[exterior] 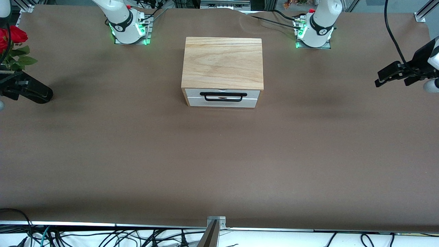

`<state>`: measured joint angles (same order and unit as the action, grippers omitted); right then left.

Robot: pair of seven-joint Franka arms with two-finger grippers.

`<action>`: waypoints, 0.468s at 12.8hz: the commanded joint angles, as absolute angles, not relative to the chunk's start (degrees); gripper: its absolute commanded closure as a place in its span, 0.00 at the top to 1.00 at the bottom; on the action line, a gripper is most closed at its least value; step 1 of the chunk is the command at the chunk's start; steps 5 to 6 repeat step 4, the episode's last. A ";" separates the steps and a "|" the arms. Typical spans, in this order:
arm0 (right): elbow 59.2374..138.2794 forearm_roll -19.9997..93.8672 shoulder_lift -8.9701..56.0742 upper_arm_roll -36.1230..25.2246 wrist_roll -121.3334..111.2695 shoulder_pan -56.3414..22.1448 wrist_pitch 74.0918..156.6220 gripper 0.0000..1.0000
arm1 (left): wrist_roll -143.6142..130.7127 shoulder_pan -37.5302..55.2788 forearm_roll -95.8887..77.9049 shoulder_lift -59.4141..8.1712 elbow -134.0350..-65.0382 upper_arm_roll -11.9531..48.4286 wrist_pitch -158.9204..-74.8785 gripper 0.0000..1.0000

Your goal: Close drawer with both arms simultaneously

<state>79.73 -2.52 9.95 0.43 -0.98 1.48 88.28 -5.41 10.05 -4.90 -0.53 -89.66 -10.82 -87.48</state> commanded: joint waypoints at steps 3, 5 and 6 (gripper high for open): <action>80.95 -1.67 9.40 1.23 -1.85 2.37 88.15 1.00 | -4.75 7.12 -11.34 -1.14 -89.65 -9.50 -88.60 1.00; 80.95 -1.67 9.40 1.23 -1.85 2.46 88.15 1.00 | -5.18 6.68 -10.64 -1.14 -89.30 -7.84 -88.42 1.00; 80.95 -1.67 9.40 1.23 -1.85 2.46 88.15 1.00 | -5.18 6.68 -10.64 -1.14 -89.30 -7.84 -88.42 1.00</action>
